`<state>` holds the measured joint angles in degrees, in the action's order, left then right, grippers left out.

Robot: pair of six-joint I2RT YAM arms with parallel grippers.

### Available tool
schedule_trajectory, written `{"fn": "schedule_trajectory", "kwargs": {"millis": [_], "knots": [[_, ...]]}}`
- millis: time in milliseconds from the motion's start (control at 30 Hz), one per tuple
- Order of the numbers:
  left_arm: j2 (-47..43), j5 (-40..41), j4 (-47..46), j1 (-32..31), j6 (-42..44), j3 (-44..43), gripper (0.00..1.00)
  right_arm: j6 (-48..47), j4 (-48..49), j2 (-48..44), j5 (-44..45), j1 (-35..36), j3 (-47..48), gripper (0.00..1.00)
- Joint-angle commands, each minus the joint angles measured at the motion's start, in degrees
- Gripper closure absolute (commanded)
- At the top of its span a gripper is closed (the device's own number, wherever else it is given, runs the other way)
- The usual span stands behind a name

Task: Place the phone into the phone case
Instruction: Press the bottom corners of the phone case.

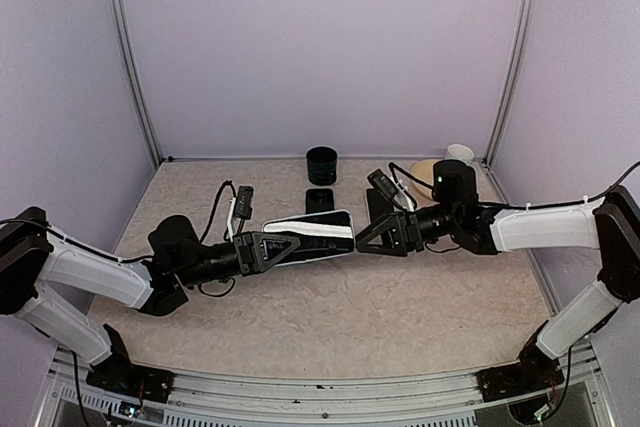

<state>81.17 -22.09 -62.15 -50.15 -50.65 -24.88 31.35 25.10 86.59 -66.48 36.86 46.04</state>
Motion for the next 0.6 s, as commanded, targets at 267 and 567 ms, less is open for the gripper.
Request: {"fn": "schedule_trajectory", "kwargs": {"millis": [267, 567], "knots": [[-0.7, -1.5, -7.7, 0.4, -1.0, -0.9, 1.0, -2.1, -0.8, 2.5, -0.9, 1.0, 1.1, 0.54], [1.0, -2.0, -9.4, 0.4, -2.1, -0.7, 1.0, -1.0, 1.1, 3.2, -2.4, 2.0, 2.1, 0.62]]}}
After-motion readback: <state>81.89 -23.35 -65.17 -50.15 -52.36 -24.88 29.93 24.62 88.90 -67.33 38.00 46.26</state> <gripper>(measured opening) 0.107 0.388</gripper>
